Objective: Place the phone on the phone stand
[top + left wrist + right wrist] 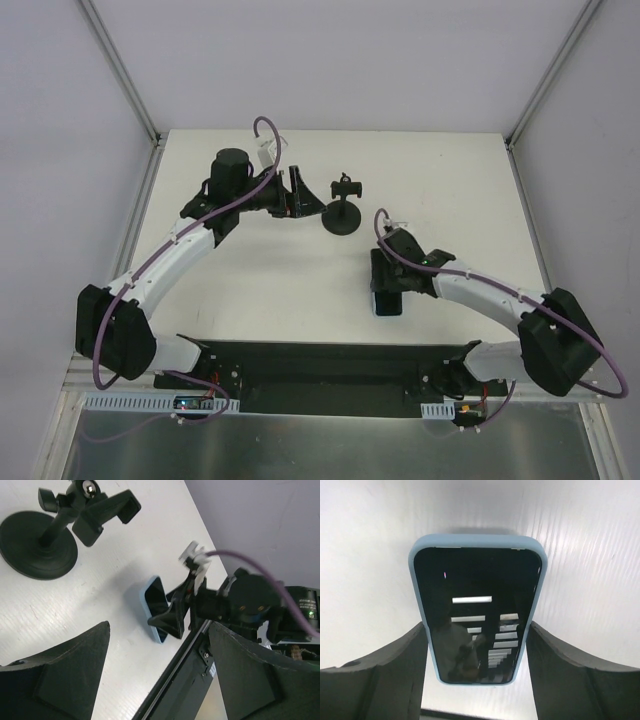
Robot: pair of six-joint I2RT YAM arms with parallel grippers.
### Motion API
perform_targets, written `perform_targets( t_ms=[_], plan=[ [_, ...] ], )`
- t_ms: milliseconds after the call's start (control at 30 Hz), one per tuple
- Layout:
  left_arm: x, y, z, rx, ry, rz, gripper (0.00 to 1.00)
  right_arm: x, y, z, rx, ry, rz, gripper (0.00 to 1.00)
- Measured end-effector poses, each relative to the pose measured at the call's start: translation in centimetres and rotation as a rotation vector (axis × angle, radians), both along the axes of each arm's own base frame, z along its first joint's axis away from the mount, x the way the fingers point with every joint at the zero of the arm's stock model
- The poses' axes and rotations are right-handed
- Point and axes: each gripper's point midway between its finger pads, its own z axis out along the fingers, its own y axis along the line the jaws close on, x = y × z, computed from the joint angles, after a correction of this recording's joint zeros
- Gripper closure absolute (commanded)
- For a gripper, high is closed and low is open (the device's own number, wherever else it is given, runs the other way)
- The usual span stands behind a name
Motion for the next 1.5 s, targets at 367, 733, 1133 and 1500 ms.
perform_targets(
  t_ms=[367, 733, 1133, 1500],
  plan=[
    [-5.0, -5.5, -5.5, 0.061, 0.031, -0.133, 0.31, 5.6, 0.8, 6.7, 0.367, -0.270, -0.149, 0.99],
    [-5.8, -8.0, -7.5, -0.019, -0.178, -0.189, 0.18, 5.8, 0.9, 12.9, 0.698, -0.305, -0.258, 0.99],
    [-4.7, -12.1, -6.7, -0.048, -0.230, -0.253, 0.39, 5.5, 2.1, 16.6, 0.814, -0.296, -0.237, 0.99],
    [-4.6, -13.7, -6.4, -0.047, -0.210, -0.287, 0.49, 5.4, 2.0, 16.7, 0.820, -0.291, -0.249, 0.99]
  ],
)
